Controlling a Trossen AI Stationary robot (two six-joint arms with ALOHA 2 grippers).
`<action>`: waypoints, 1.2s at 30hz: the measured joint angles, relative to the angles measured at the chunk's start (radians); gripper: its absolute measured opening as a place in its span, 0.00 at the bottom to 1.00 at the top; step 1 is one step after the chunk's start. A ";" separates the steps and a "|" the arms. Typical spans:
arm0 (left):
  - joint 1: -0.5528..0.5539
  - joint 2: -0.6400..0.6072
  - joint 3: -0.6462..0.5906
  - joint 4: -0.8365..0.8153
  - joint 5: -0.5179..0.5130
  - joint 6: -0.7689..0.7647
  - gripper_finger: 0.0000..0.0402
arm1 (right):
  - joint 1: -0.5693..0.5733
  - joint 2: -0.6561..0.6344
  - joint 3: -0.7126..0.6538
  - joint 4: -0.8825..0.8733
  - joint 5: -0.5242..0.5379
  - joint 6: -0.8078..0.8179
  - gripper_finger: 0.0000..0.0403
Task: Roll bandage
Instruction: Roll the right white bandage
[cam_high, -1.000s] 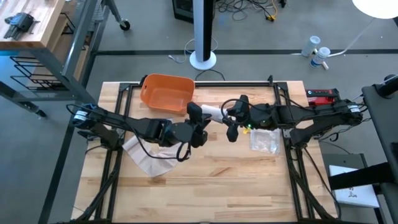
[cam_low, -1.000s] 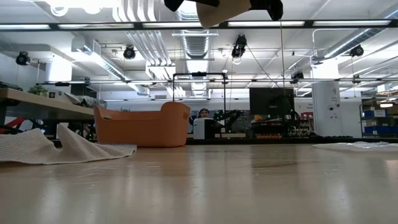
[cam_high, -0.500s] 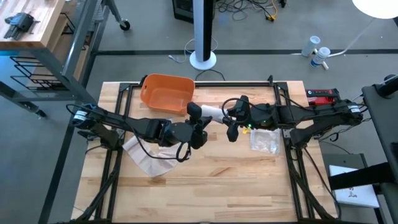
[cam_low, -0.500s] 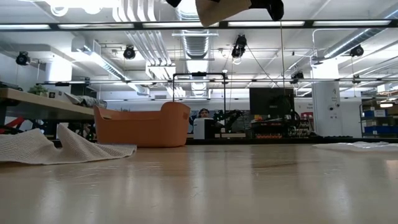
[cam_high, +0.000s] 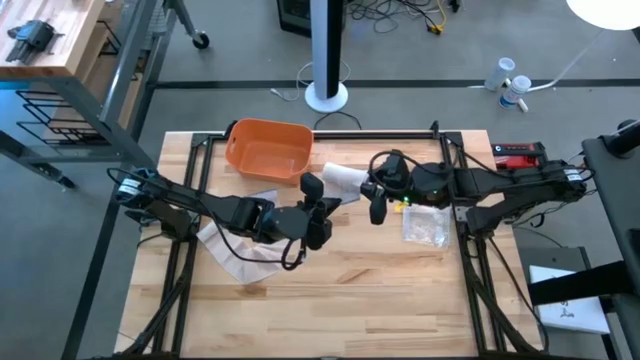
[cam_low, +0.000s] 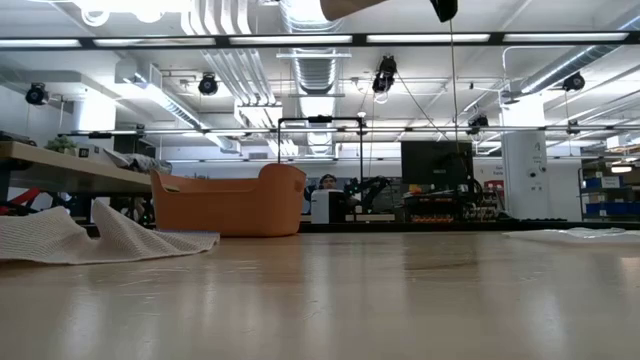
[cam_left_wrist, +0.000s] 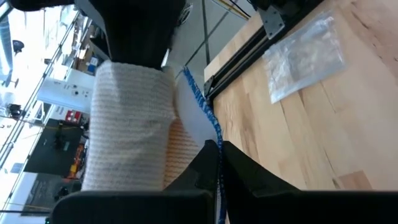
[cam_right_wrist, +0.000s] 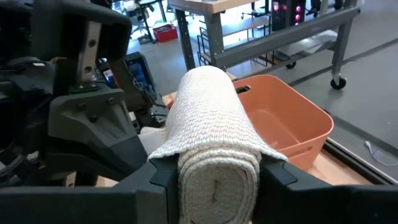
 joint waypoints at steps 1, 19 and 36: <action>0.000 0.000 0.000 0.001 0.000 0.000 0.00 | 0.000 0.000 0.000 0.000 0.000 -0.005 0.30; -0.007 0.013 -0.027 0.050 -0.022 0.025 0.00 | -0.005 0.000 0.026 0.074 -0.073 -0.028 0.30; -0.067 0.011 -0.029 0.101 -0.013 0.012 0.00 | -0.010 0.039 -0.022 0.060 -0.001 -0.216 0.30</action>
